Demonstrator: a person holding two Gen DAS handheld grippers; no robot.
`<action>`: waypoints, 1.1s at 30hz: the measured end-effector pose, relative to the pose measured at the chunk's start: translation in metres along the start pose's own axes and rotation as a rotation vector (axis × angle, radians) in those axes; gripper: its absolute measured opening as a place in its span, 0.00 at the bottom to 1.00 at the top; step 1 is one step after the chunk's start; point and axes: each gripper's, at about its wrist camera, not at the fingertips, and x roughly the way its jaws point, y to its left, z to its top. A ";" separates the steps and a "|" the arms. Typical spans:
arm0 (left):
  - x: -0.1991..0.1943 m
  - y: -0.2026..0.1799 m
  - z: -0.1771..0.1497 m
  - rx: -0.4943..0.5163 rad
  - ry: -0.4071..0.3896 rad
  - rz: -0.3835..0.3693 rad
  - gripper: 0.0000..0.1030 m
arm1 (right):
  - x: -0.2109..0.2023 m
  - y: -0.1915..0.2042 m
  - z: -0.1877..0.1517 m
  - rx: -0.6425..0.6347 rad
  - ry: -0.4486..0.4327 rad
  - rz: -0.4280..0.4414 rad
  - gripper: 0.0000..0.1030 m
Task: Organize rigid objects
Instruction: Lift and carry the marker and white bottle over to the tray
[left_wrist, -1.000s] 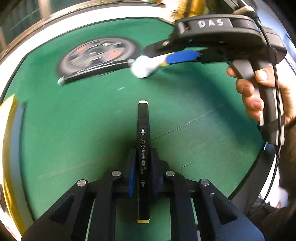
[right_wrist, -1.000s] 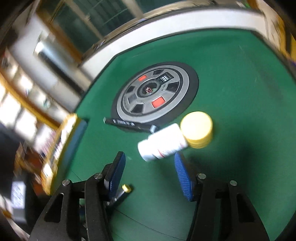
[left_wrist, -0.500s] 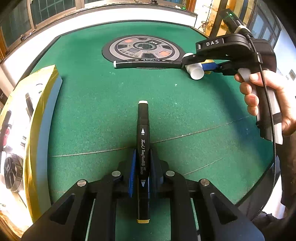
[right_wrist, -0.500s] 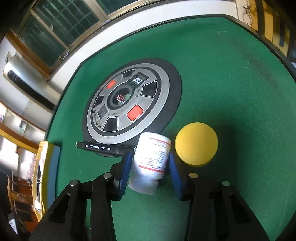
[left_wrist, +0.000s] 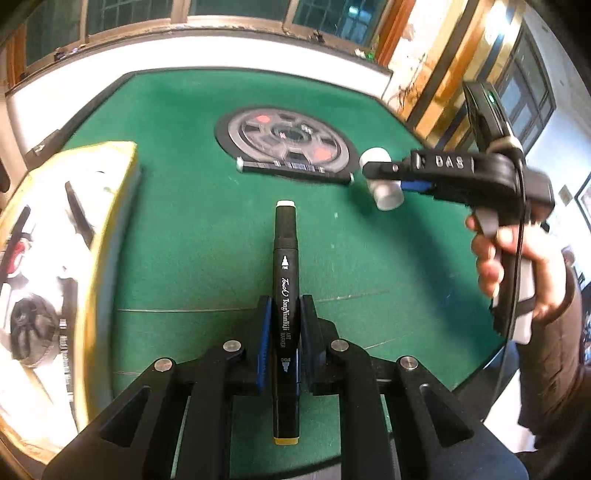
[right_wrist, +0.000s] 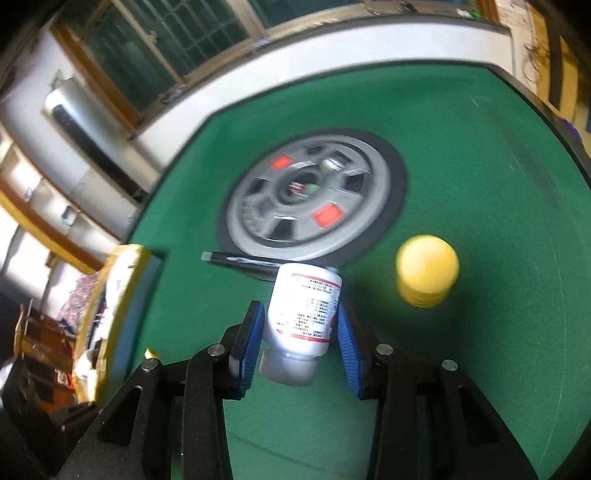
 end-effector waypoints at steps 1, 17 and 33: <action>-0.008 0.005 0.001 -0.010 -0.013 0.002 0.12 | -0.003 0.006 0.000 -0.012 -0.005 0.013 0.34; -0.041 0.126 0.004 -0.205 -0.078 0.208 0.12 | 0.027 0.172 -0.006 -0.316 0.011 0.230 0.35; -0.019 0.128 -0.020 -0.239 0.006 0.137 0.12 | 0.100 0.250 -0.013 -0.465 0.120 0.267 0.35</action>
